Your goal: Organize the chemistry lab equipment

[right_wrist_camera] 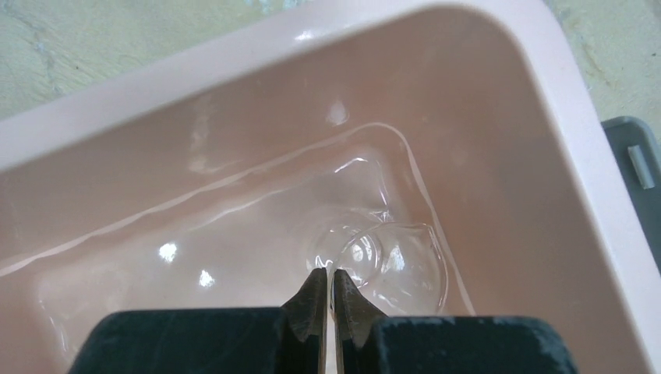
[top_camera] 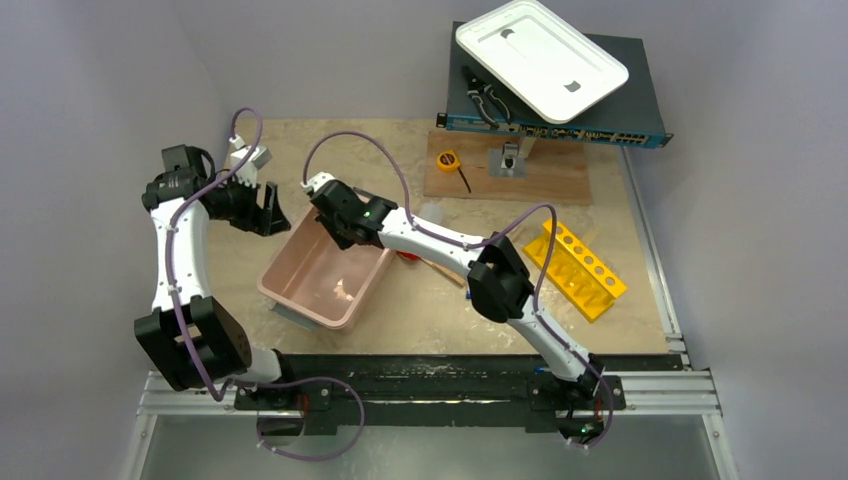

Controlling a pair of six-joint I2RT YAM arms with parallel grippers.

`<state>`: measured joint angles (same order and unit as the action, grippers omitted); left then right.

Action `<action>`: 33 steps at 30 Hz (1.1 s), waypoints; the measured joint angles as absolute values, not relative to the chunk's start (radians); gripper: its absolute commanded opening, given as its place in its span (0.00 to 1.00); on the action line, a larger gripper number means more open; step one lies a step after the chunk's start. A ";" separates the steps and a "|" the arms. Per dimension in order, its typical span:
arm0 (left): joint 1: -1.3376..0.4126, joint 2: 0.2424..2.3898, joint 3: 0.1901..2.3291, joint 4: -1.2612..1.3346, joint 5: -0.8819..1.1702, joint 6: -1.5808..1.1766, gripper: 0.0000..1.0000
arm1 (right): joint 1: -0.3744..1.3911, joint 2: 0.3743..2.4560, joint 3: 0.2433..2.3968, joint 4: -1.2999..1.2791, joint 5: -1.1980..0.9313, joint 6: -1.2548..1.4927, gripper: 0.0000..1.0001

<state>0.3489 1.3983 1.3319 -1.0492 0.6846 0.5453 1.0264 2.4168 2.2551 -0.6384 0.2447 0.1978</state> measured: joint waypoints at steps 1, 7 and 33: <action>0.356 1.402 1.341 -1.054 0.693 0.542 0.71 | 1.026 2.417 2.255 -0.632 0.245 0.193 0.00; 0.363 1.406 1.341 -1.077 0.711 0.541 0.71 | 1.026 2.417 2.257 -0.600 0.244 0.172 0.54; 0.363 1.402 1.431 -1.125 0.704 0.437 1.00 | 0.835 1.499 1.385 -0.382 0.281 0.379 0.46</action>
